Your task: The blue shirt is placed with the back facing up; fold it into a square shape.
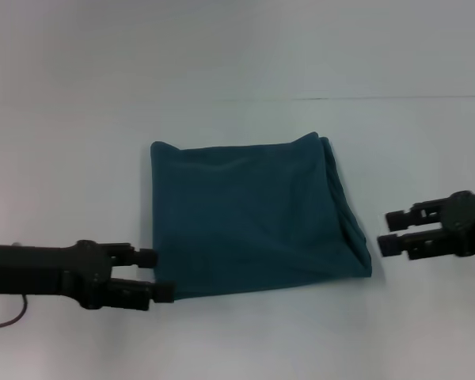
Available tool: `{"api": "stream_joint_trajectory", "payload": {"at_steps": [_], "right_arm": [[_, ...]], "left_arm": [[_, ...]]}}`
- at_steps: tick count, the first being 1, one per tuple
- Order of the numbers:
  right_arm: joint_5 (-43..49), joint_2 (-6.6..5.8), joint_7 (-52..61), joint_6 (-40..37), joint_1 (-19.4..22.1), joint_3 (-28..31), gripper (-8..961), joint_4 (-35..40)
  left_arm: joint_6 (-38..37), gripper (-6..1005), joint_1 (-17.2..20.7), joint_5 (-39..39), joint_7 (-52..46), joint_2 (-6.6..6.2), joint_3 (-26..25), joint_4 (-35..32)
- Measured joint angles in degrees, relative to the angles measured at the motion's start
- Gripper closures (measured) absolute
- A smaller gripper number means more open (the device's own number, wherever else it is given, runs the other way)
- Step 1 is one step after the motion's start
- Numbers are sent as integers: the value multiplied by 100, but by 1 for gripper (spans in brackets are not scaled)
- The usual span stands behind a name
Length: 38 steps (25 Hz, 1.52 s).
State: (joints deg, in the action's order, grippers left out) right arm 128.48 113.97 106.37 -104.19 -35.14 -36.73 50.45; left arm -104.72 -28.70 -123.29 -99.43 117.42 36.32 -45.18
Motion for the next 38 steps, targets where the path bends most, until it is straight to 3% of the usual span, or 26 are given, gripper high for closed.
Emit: {"api": "stream_joint_trajectory", "payload": {"at_steps": [5, 9, 22, 38], "right_arm": [[3, 370, -495, 194, 7, -169, 270, -39], [8, 521, -650, 287, 1, -384, 270, -164], [-177, 554, -795, 629, -201, -639, 270, -993], [-156, 547, -818, 628, -164, -717, 270, -1037]], "left_arm": [[-10, 141, -258, -18, -54, -17, 553, -21], [152, 69, -391, -227, -164, -18, 716, -14], [386, 51, -492, -387, -364, 102, 762, 217], [690, 51, -594, -369, -509, 142, 749, 324]]}}
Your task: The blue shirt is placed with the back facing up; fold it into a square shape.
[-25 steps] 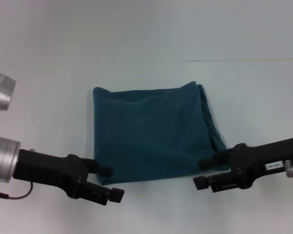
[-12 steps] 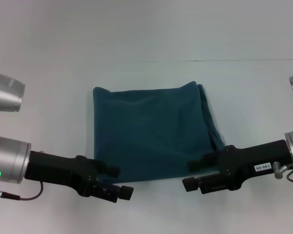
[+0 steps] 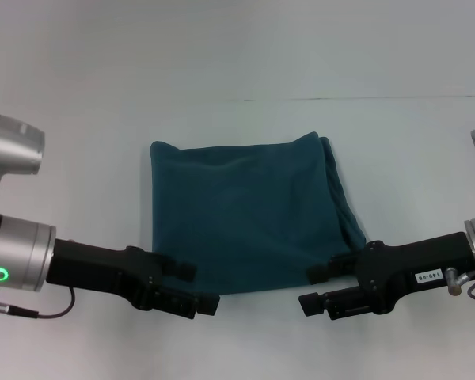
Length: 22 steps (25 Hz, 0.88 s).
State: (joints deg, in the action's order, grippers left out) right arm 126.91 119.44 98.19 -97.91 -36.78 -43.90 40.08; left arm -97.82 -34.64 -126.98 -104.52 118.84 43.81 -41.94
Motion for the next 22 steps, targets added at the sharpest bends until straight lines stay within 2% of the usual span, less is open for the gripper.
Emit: {"api": "stream_joint_trajectory", "payload": {"at_steps": [22], "right_arm": [[-20, -37, 6, 0, -5, 14, 270, 30]], "left_arm": [[15, 52, -8, 7, 264, 55, 39, -45]]}}
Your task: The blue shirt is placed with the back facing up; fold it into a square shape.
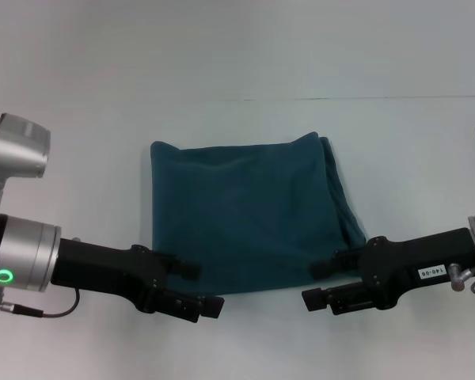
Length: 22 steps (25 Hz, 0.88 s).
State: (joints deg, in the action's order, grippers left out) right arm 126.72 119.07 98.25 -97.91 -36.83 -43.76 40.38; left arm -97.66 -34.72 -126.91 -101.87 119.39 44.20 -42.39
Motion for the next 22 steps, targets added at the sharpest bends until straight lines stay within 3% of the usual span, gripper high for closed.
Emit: {"api": "stream_joint_trajectory", "payload": {"at_steps": [22], "right_arm": [[-1, -7, 53, 0, -55, -6, 270, 23]], "left_arm": [[2, 51, 18, -19, 10, -4, -26, -6]]}}
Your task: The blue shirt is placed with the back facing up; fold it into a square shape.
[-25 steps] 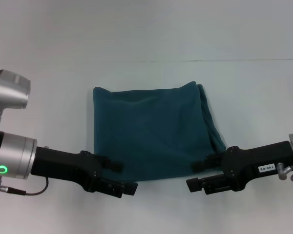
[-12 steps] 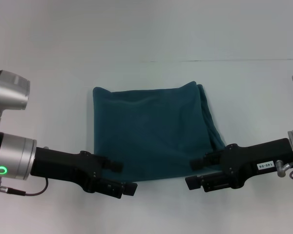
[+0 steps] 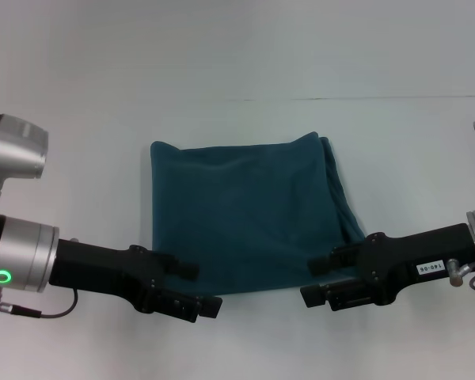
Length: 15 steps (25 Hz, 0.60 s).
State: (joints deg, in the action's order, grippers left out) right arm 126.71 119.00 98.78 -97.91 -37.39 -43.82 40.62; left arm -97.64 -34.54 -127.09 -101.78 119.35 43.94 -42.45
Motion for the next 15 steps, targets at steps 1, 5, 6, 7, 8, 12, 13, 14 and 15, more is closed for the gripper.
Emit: {"api": "stream_joint_trajectory", "payload": {"at_steps": [1, 5, 6, 7, 8, 12, 13, 14, 15], "right_arm": [[0, 0, 1, 0, 0, -1, 270, 0], [-1, 0, 1, 0, 3, -4, 270, -1], [-2, 0, 1, 0, 4, -4, 270, -1], [-2, 0, 1, 0, 4, -4, 270, -1], [-2, 0, 1, 0, 6, -4, 270, -1], [-5, -7, 7, 0, 9, 1, 270, -1], [-6, -9, 10, 0, 7, 3, 270, -1], [-6, -9, 10, 0, 5, 5, 270, -1], [-6, -9, 10, 0, 4, 7, 270, -1]], "left_arm": [[0, 51, 0, 0, 0, 0, 0, 0], [0, 51, 0, -11, 0, 0, 0, 0], [0, 51, -1, -15, 0, 0, 0, 0], [0, 51, -2, -17, 0, 0, -1, 0], [0, 51, -3, -18, 0, 0, -3, 0], [0, 51, -6, -23, 0, 0, -10, 0], [0, 51, -6, -24, 0, 0, -10, 0], [0, 51, -7, -25, 0, 0, -10, 0], [0, 51, -8, -25, 0, 0, -10, 0]]}}
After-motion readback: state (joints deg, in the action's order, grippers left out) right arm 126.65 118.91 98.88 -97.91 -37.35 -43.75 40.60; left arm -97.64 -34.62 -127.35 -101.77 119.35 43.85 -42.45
